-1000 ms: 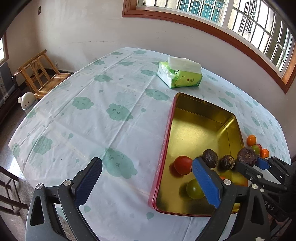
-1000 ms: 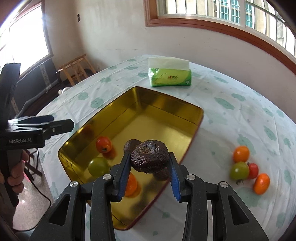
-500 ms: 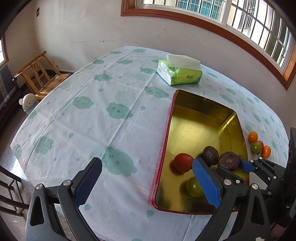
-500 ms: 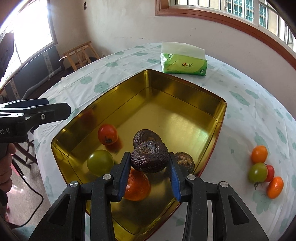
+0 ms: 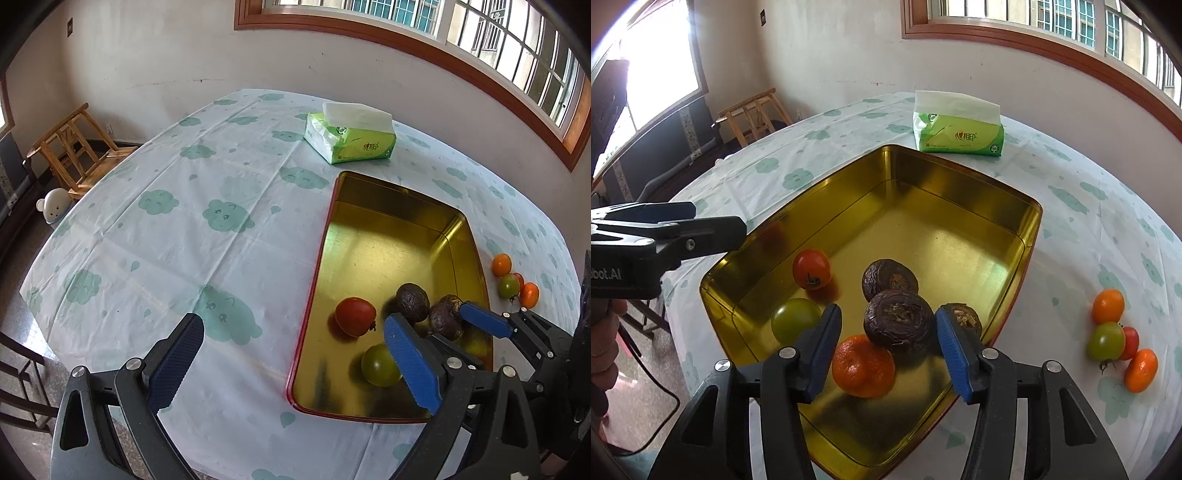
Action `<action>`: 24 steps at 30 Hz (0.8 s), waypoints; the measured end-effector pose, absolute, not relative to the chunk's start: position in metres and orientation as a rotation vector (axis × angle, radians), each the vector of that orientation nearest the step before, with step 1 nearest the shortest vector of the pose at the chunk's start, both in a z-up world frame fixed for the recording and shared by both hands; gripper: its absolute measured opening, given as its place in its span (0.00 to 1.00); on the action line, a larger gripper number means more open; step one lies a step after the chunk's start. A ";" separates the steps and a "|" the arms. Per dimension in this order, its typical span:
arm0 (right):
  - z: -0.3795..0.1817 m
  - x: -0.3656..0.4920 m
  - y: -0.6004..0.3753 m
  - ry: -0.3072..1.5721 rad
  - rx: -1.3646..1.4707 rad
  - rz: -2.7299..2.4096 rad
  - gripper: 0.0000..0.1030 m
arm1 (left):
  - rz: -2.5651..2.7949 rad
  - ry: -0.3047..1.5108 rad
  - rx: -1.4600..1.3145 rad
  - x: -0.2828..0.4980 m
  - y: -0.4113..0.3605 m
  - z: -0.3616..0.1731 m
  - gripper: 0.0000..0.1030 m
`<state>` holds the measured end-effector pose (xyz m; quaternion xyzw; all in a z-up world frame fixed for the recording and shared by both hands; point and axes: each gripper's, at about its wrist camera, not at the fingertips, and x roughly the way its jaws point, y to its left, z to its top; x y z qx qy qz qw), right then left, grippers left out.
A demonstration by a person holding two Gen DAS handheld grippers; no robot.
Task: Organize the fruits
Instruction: 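Open the right gripper to drop the avocado into the tin, then move the left gripper to the green tomato and close on it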
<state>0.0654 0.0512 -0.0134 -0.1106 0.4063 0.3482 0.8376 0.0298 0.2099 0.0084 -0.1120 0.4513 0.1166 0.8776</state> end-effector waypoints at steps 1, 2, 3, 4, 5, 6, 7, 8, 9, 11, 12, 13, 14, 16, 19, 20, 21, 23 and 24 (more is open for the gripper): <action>-0.011 0.064 0.048 0.852 -0.226 0.735 0.53 | 0.239 0.942 -0.230 0.030 0.207 0.009 0.94; -0.008 0.063 0.042 0.843 -0.212 0.729 0.53 | 0.234 0.942 -0.225 0.031 0.205 0.009 0.94; -0.006 0.063 0.038 0.837 -0.203 0.725 0.53 | 0.230 0.943 -0.220 0.032 0.201 0.009 0.94; -0.003 0.062 0.031 0.827 -0.189 0.718 0.54 | 0.223 0.943 -0.217 0.034 0.197 0.010 0.94; 0.002 0.061 0.020 0.805 -0.166 0.719 0.54 | 0.215 0.943 -0.214 0.035 0.194 0.010 0.94; 0.005 0.061 0.011 0.791 -0.161 0.692 0.58 | 0.204 0.944 -0.207 0.037 0.189 0.010 0.94; 0.007 0.061 0.002 0.781 -0.159 0.665 0.59 | 0.193 0.946 -0.197 0.038 0.182 0.010 0.94; 0.009 0.061 -0.011 0.767 -0.138 0.651 0.61 | 0.184 0.948 -0.189 0.040 0.177 0.010 0.94; 0.011 0.062 -0.025 0.759 -0.114 0.639 0.63 | 0.173 0.947 -0.179 0.042 0.170 0.010 0.94; 0.009 0.066 -0.048 0.759 -0.106 0.567 0.67 | 0.152 0.943 -0.164 0.046 0.158 0.012 0.94; 0.007 0.069 -0.062 0.764 -0.111 0.508 0.67 | 0.137 0.942 -0.154 0.049 0.150 0.013 0.94; 0.003 0.072 -0.076 0.771 -0.110 0.463 0.67 | 0.125 0.940 -0.147 0.050 0.143 0.014 0.94; -0.001 0.076 -0.092 0.783 -0.106 0.417 0.67 | 0.109 0.937 -0.137 0.053 0.134 0.014 0.94; -0.009 0.083 -0.116 0.805 -0.096 0.351 0.67 | 0.080 0.938 -0.114 0.058 0.118 0.014 0.94; -0.023 0.093 -0.149 0.843 -0.099 0.261 0.68 | 0.043 0.940 -0.079 0.065 0.093 0.013 0.94; -0.029 0.097 -0.160 0.859 -0.104 0.236 0.69 | 0.027 0.940 -0.067 0.068 0.084 0.012 0.94; -0.032 0.099 -0.168 0.867 -0.105 0.226 0.69 | 0.013 0.940 -0.055 0.070 0.075 0.011 0.94; -0.040 0.106 -0.184 0.890 -0.094 0.199 0.71 | -0.014 0.943 -0.036 0.075 0.058 0.008 0.94; -0.044 0.110 -0.193 0.897 -0.088 0.188 0.74 | -0.024 0.942 -0.031 0.076 0.052 0.007 0.94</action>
